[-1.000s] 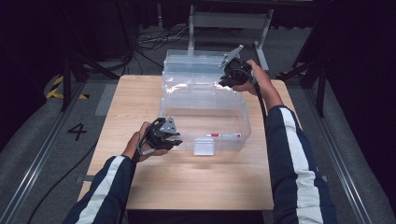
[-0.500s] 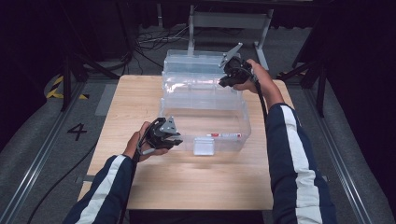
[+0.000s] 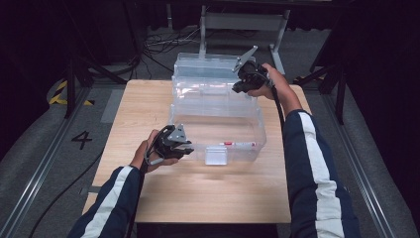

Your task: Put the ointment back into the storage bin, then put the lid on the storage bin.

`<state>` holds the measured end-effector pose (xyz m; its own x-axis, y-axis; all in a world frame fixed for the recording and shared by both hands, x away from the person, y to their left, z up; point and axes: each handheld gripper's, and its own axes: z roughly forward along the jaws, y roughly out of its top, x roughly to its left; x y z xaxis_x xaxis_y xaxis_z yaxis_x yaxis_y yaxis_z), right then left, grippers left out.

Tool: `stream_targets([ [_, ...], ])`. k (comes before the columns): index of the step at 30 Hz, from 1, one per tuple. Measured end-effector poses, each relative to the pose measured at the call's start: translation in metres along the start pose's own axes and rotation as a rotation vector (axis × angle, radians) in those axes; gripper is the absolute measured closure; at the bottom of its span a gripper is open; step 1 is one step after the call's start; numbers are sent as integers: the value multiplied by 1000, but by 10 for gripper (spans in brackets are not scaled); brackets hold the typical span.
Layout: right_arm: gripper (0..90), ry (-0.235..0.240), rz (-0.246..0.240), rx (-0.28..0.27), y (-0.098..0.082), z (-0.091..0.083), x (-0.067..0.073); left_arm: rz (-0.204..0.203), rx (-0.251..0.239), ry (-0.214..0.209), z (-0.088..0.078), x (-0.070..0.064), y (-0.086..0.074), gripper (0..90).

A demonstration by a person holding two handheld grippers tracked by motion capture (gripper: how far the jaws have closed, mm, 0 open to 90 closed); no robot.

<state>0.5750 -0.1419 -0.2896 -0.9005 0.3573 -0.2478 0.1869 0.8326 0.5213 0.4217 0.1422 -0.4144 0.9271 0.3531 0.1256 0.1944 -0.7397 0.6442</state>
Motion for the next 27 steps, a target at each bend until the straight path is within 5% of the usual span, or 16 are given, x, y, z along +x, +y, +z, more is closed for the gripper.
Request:
stream_targets([
  [9,840,24,4,-8,-3,-2,-2,-5,-5,-9,0,1,0,697],
  [16,853,19,-36,-19,-4,-3,0,-13,-13,-8,0,0,-1,692],
  [27,850,19,-19,-26,-5,-9,8,-25,-25,-2,0,0,-2,684],
])
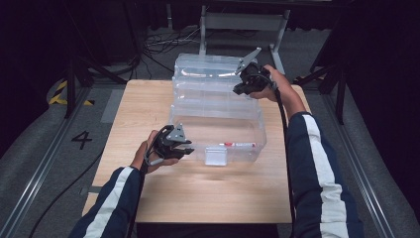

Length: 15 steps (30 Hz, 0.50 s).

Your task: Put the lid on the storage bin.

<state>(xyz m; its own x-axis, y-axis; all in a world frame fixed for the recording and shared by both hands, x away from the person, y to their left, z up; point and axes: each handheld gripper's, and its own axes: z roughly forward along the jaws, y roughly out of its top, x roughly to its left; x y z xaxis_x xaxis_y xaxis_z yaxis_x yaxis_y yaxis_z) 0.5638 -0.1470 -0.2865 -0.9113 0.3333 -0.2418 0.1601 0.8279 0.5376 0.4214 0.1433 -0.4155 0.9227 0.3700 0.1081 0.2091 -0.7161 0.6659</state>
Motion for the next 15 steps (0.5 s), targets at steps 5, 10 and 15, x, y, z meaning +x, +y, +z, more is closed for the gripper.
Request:
stream_targets([
  [5,849,-5,-4,9,1,-2,3,-2,-1,1,0,0,0,680],
  [10,850,-16,-10,14,2,-4,8,0,-5,11,0,-2,-1,674],
  [15,850,-16,-21,24,3,-7,12,2,-4,13,0,-2,0,670],
])
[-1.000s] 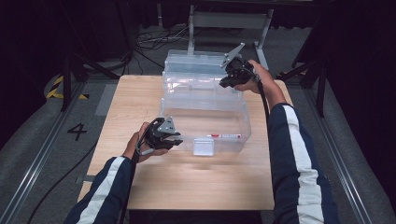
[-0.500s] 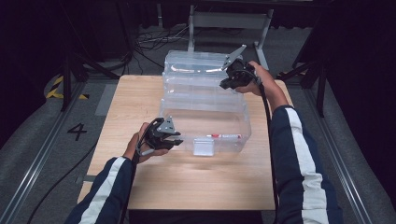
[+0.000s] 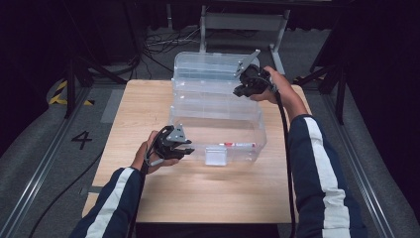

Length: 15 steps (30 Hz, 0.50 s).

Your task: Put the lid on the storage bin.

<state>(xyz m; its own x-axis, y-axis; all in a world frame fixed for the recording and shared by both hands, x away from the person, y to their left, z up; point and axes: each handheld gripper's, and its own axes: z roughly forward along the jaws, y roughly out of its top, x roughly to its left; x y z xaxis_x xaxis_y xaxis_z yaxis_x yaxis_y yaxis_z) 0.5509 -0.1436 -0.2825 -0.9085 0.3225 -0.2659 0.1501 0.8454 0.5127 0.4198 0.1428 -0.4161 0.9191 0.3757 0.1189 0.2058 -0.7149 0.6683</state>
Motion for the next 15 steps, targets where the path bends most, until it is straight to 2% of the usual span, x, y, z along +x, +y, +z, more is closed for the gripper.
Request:
stream_targets([
  [15,849,-7,-9,-3,0,-3,7,-1,0,1,0,0,0,670],
])
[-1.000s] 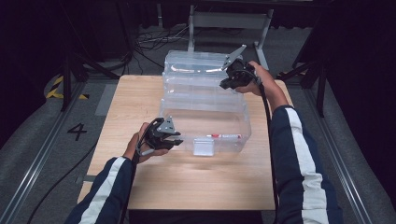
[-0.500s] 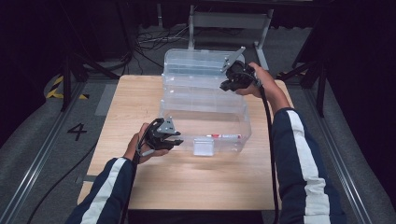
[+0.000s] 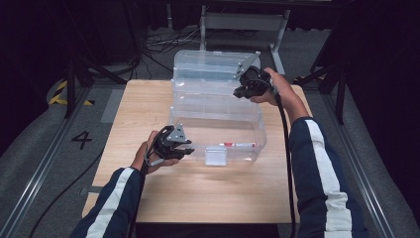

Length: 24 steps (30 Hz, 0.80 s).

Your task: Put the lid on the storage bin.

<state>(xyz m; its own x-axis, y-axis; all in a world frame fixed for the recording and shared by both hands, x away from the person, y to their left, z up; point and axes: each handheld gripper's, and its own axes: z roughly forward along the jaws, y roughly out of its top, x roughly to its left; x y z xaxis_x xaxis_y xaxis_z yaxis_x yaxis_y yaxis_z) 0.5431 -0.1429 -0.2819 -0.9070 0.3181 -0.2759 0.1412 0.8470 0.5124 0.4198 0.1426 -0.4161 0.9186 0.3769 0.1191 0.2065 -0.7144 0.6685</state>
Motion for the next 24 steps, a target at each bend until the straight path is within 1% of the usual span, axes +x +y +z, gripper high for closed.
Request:
stream_targets([
  [5,848,-9,-3,0,0,-1,3,4,-3,6,0,-1,0,665],
  [11,849,-6,-3,-7,-1,-1,4,4,-3,6,0,-1,0,665],
  [24,849,-8,-10,-16,-3,-6,12,3,-4,9,0,-1,0,665],
])
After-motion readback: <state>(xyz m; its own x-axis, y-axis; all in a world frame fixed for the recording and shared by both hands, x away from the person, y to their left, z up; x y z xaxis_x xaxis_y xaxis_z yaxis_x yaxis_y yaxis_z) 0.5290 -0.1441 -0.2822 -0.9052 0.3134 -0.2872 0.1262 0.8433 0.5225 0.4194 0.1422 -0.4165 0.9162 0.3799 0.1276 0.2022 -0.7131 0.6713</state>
